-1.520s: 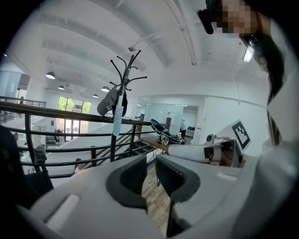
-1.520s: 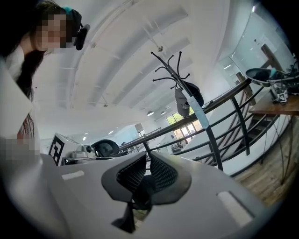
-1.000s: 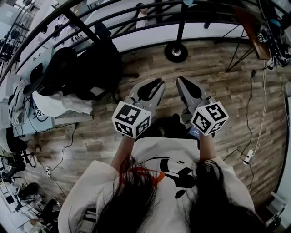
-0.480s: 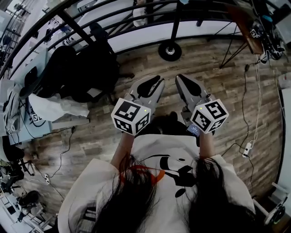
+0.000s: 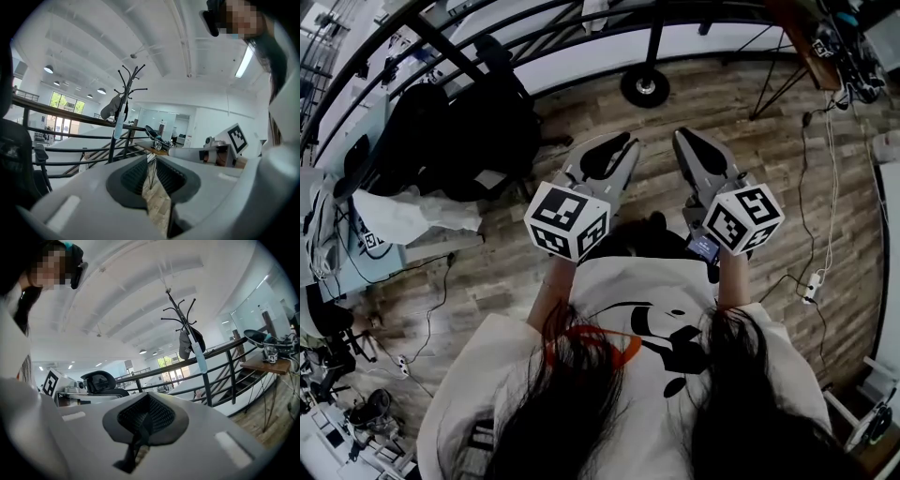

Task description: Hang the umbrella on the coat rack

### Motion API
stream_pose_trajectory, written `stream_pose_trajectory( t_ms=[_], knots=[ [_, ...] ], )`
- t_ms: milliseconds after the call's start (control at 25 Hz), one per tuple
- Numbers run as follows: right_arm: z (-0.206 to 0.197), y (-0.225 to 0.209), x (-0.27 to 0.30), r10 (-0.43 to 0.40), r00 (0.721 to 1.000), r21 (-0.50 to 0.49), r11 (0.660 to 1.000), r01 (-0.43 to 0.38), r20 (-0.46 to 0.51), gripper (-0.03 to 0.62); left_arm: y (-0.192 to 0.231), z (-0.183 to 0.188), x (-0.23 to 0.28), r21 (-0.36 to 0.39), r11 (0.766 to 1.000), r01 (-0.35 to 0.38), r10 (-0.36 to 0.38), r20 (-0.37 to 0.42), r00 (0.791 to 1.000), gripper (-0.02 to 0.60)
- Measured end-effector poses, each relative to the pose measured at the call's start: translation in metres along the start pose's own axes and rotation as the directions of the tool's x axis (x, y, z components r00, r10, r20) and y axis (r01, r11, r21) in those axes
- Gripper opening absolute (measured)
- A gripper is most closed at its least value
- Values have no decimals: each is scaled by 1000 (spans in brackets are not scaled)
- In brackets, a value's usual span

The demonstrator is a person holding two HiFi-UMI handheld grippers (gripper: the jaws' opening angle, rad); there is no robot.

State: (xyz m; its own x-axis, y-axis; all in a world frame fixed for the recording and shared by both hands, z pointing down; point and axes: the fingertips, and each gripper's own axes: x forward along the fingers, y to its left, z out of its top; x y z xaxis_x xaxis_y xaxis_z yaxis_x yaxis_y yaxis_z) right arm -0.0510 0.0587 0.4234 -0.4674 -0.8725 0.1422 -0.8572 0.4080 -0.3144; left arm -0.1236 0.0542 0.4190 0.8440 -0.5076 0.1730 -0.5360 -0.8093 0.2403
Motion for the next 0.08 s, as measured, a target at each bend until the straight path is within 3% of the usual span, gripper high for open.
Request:
stream_pose_trajectory(
  t_ms=[80],
  knots=[
    [1, -1, 1, -2, 1000, -1, 1000, 2, 2, 18, 1, 1, 0, 2, 1000, -1, 1, 3, 1000, 54]
  ],
)
